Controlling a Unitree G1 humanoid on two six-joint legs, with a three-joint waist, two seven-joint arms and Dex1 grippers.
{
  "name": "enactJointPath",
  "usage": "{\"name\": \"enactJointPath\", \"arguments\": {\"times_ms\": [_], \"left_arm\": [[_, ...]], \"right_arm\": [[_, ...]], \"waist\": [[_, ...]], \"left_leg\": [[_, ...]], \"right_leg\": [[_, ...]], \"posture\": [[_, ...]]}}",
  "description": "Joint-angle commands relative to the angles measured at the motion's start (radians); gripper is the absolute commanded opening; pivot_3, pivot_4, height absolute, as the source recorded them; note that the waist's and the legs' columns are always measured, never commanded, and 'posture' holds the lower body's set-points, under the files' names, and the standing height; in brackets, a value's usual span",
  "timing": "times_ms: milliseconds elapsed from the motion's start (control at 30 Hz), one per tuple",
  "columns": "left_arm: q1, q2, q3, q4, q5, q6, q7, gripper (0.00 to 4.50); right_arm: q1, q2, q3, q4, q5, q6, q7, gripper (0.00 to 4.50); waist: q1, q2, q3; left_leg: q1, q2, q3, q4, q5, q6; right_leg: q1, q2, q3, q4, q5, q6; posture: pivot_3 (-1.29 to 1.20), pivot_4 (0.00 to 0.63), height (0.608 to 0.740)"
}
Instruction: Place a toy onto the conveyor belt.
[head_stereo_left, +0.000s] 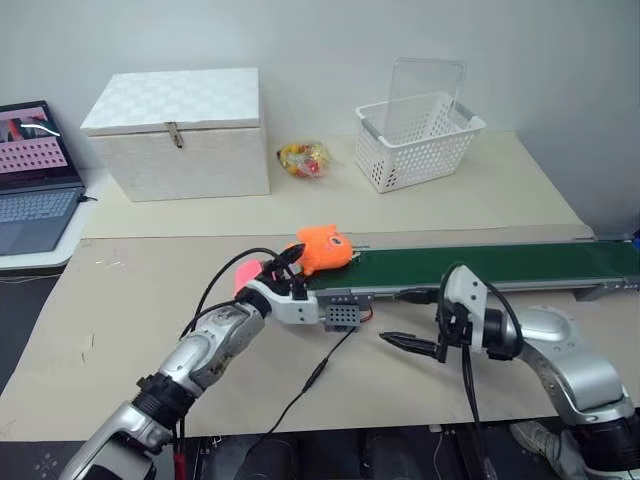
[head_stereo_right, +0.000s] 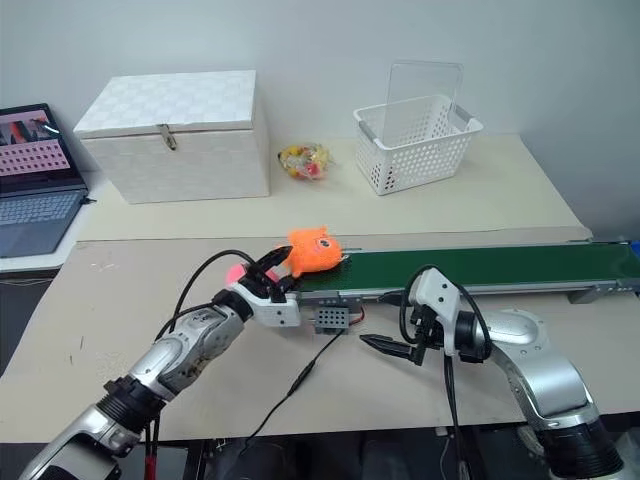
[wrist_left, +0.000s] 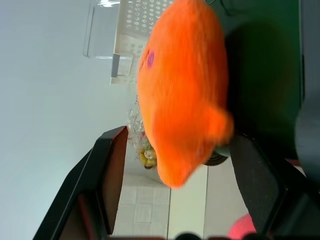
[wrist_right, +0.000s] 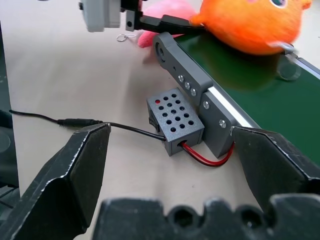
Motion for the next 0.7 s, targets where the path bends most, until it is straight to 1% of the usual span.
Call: {"name": "enactJointPath", "arguments": {"times_ms": [33,133,233,267,300,333,367,433,467,500,600,700], "left_arm": [[0.037,0.025,0.067,-0.103,-0.061,-0.003,-0.075,3.31],[0.068,0.036,0.140,-0.160,-0.141,0.014,-0.131,3.31],[0.086,0.014,0.255,-0.207,-0.340,0.091,-0.241,3.31],[0.089,-0.002,0.315,-0.221,-0.504,0.159,-0.331,3.31],[0.091,-0.014,0.355,-0.233,-0.615,0.208,-0.395,3.31],[0.101,-0.019,0.405,-0.258,-0.782,0.298,-0.494,3.31],[0.107,-0.019,0.438,-0.277,-0.891,0.364,-0.563,3.31],[0.141,0.013,0.496,-0.331,-1.113,0.503,-0.711,3.31],[0.154,0.025,0.515,-0.347,-1.180,0.537,-0.757,3.31],[0.163,0.036,0.532,-0.352,-1.238,0.587,-0.785,3.31],[0.170,0.046,0.556,-0.340,-1.313,0.653,-0.804,3.31],[0.173,0.057,0.533,-0.317,-1.287,0.637,-0.815,3.31]], "right_arm": [[-0.015,0.002,-0.009,-0.007,0.013,-0.003,0.008,4.50],[-0.018,0.003,-0.008,-0.004,0.012,-0.003,0.011,4.50],[-0.021,0.004,-0.008,0.000,0.009,-0.005,0.012,4.50],[-0.020,0.004,-0.009,0.001,0.008,-0.006,0.012,4.50],[-0.019,0.004,-0.010,0.001,0.008,-0.006,0.012,4.50],[-0.018,0.004,-0.009,0.001,0.008,-0.005,0.013,4.50],[-0.017,0.004,-0.008,0.001,0.008,-0.005,0.013,4.50],[-0.013,0.004,-0.009,-0.001,0.009,-0.003,0.014,4.50],[-0.012,0.003,-0.010,-0.002,0.010,-0.002,0.015,4.50],[-0.012,0.002,-0.011,-0.001,0.011,-0.002,0.016,4.50],[-0.010,-0.001,-0.016,0.007,0.010,-0.003,0.019,4.50],[-0.007,-0.004,-0.018,0.014,0.004,-0.005,0.017,4.50]], "waist": [[-0.005,0.000,0.000],[-0.007,0.000,0.000],[-0.010,0.000,0.000],[-0.011,0.000,0.000],[-0.013,0.000,0.000],[-0.017,0.000,0.000],[-0.020,0.000,0.000],[-0.026,0.000,0.000],[-0.032,0.000,0.000],[-0.035,0.000,0.000],[-0.037,0.000,0.000],[-0.036,0.000,0.000]], "left_leg": [[0.000,0.000,0.000,0.000,0.000,0.000],[0.000,0.000,0.000,0.000,0.000,0.000],[0.000,0.000,0.000,0.001,0.000,0.000],[0.000,0.000,0.000,0.002,0.000,0.000],[0.000,0.000,0.000,0.002,0.000,0.000],[0.000,0.000,0.000,0.002,0.000,0.000],[0.000,0.000,0.000,0.004,0.000,0.000],[0.000,0.000,0.000,0.005,0.000,0.000],[0.000,0.000,0.000,0.006,0.000,0.000],[0.000,0.000,0.000,0.007,0.000,0.000],[0.000,0.000,0.000,0.008,0.000,0.001],[0.001,0.000,0.000,0.008,0.000,0.000]], "right_leg": [[0.000,0.000,0.000,0.000,0.000,0.000],[0.000,0.000,0.000,0.001,0.000,0.000],[0.000,-0.001,0.000,0.003,0.000,0.000],[0.000,-0.001,0.000,0.004,0.000,0.000],[0.000,-0.001,0.000,0.004,0.000,0.000],[0.000,-0.001,0.000,0.005,0.000,0.000],[-0.001,-0.001,0.000,0.007,0.000,0.000],[-0.001,-0.001,0.000,0.010,-0.001,0.000],[-0.001,-0.001,0.000,0.010,-0.001,0.000],[-0.001,0.000,0.000,0.011,-0.001,0.000],[0.000,0.000,0.000,0.010,-0.001,0.000],[0.000,0.000,0.000,0.010,-0.001,0.000]], "posture": [[0.00,0.150,0.740],[0.00,0.150,0.740],[0.00,0.150,0.740],[0.00,0.150,0.740],[0.00,0.150,0.740],[0.00,0.150,0.740],[0.00,0.150,0.740],[0.00,0.150,0.740],[0.00,0.150,0.740],[0.00,0.150,0.740],[0.00,0.150,0.740],[0.00,0.150,0.740]]}}
